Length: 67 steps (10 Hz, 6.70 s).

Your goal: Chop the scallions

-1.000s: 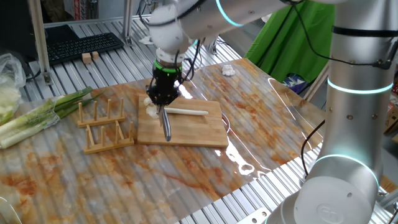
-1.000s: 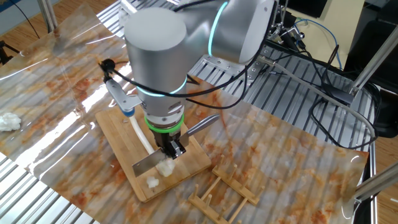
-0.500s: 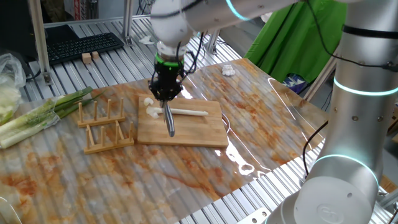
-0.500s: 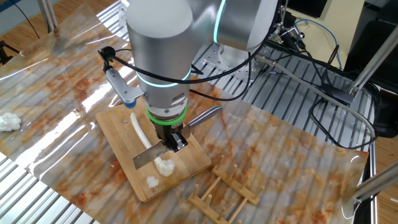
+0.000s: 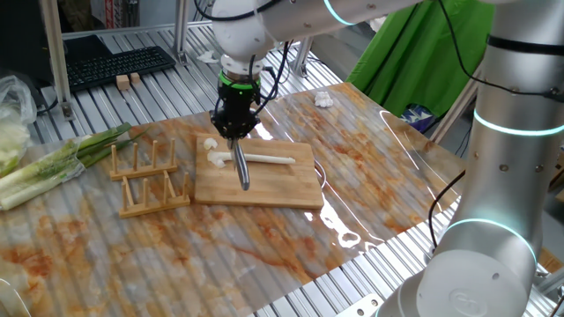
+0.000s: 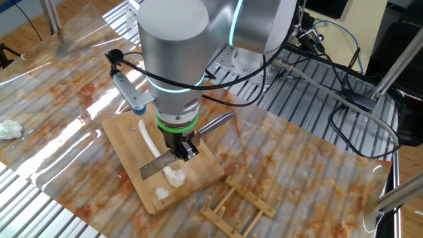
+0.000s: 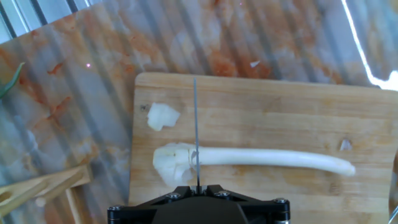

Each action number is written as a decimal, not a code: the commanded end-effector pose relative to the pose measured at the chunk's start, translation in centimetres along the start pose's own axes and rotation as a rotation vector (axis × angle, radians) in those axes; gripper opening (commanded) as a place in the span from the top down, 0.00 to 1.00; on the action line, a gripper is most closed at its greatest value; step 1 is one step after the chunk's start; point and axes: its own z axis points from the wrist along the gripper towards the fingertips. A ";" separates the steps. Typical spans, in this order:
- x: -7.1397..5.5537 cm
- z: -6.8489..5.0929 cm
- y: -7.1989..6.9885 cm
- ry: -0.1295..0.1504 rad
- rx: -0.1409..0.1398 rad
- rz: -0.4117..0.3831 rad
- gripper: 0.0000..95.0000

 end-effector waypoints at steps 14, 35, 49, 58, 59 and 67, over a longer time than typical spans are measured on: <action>-0.3 0.2 -1.4 0.002 -0.007 0.044 1.00; 0.0 6.0 -0.8 -0.048 -0.093 0.049 1.00; 0.0 2.1 -2.6 0.013 -0.047 0.032 1.00; -0.1 5.0 -2.2 -0.012 -0.076 0.039 1.00; -0.1 4.0 -2.3 0.014 -0.064 0.037 1.00; 0.2 0.4 -4.3 0.050 -0.038 0.020 1.00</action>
